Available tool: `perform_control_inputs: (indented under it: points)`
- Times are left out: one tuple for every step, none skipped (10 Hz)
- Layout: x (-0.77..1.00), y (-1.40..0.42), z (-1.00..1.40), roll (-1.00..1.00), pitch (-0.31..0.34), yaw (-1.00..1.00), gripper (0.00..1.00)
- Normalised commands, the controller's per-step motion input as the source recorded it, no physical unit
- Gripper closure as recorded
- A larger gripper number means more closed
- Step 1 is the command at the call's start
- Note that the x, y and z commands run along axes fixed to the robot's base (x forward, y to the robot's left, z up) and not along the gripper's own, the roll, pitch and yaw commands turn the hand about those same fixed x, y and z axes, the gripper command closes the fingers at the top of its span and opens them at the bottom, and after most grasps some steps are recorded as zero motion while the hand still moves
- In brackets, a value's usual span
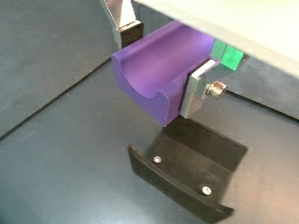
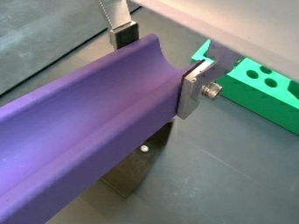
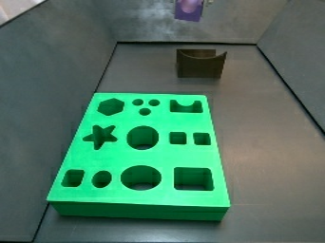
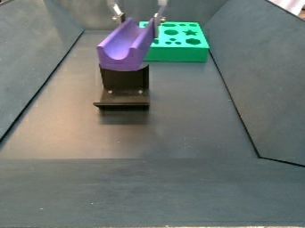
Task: Pick up the arch object. Move up. Place the arch object on the fixture. Regrasp the arch object. Move to above the board. Insert the arch object.
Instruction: Place the arch object on the fixture.
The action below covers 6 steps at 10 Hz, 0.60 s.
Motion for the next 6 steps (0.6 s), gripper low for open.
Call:
perform_control_inputs:
  points:
    - [0.55,-0.57,0.30,-1.00,-0.044,0.20,1.00]
    - [0.47,-0.52,0.29,-1.00,-0.039,0.19,1.00]
    - [0.35,-0.29,0.19,-1.00,-0.027,0.19,1.00]
    - [0.26,-0.16,0.08,-1.00,-0.013,0.18,1.00]
    - [0.16,-0.06,0.04,-1.00,0.011,0.17,1.00]
    - [0.08,-0.02,0.02,-1.00,0.033,0.17,1.00]
